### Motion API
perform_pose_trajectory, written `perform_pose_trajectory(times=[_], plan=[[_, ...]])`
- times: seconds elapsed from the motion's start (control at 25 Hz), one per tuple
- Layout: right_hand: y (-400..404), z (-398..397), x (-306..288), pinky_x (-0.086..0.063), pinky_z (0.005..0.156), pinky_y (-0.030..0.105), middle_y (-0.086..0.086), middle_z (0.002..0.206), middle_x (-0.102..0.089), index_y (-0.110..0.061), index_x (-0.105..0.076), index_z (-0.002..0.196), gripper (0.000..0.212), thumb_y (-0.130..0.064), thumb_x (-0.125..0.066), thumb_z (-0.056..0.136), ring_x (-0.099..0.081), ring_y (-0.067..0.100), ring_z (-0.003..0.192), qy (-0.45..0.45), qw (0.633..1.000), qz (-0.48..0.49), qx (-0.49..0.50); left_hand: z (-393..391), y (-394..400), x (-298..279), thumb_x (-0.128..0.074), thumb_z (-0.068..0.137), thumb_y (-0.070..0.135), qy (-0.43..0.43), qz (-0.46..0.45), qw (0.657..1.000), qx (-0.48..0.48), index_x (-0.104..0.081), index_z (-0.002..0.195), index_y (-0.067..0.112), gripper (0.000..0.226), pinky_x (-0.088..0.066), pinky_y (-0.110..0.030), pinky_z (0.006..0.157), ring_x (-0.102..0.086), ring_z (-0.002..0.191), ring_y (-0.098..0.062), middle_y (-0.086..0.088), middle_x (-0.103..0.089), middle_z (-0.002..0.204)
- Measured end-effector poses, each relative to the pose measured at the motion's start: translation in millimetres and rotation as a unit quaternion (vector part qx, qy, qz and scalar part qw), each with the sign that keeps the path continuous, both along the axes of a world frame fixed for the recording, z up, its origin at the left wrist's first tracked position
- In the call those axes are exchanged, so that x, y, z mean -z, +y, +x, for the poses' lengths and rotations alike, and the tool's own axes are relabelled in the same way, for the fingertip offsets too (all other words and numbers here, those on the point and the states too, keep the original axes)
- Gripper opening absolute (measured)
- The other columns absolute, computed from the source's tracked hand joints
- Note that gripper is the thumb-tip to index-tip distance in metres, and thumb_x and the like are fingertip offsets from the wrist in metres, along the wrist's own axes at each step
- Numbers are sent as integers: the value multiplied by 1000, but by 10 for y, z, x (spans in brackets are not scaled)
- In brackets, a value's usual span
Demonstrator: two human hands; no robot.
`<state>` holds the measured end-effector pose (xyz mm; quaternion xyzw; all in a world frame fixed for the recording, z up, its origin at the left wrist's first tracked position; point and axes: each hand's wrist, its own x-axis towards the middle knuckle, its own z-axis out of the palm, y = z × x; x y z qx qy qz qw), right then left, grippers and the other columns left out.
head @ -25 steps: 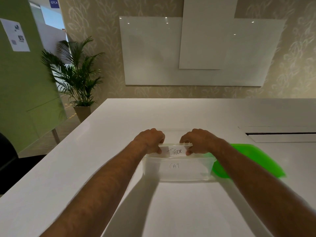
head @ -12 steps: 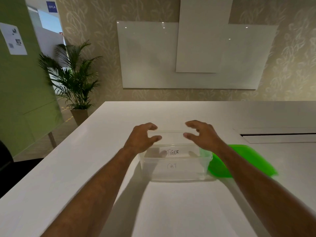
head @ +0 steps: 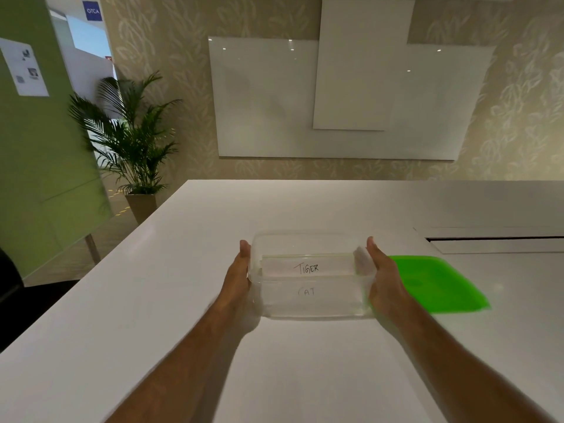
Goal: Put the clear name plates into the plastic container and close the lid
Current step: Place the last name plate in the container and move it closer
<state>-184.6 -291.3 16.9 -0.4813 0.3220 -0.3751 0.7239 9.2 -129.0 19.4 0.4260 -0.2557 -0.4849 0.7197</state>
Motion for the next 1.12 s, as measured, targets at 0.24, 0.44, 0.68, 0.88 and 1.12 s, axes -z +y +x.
perform_pose_trajectory(times=[0.24,0.44,0.68,0.88,1.12], plan=[[78,43,65,-50,75,37,-6,90,-78,-20,-66,113,52,-61,-40,94,-74,14,83,-31,999,-3,28,-105,-11,11,-22,83,83,26,26,999,-1,-67,123,38,76,-39,-63,107,-63,120,-33,-8,-66,132],[370,64,-10,-53,80,40,0,100,-77,-22,-66,119,56,-64,-42,92,-74,20,90,-47,999,18,21,-167,202,-48,-25,83,83,43,28,998,-31,-72,113,41,70,-44,-64,102,-67,112,-35,-9,-71,124],[774,26,-19,-49,98,46,4,122,-70,-22,-58,134,67,-68,-48,86,-65,27,115,-73,997,33,9,-299,691,-102,-28,81,85,53,46,994,-84,-75,102,45,65,-48,-61,99,-72,103,-30,-3,-75,114],[1169,-67,12,-48,100,47,4,122,-70,-21,-61,131,66,-68,-48,86,-65,26,114,-78,996,36,5,-430,1108,-100,-27,87,79,51,51,991,-110,-78,80,46,61,-53,-49,86,-77,81,-16,9,-79,90],[1643,-184,24,-55,78,43,8,104,-76,-22,-73,113,59,-67,-43,89,-73,28,93,-58,997,50,-19,-483,1553,-34,-30,86,79,46,37,992,-108,-77,95,42,61,-55,-48,81,-76,91,-24,0,-78,103]])
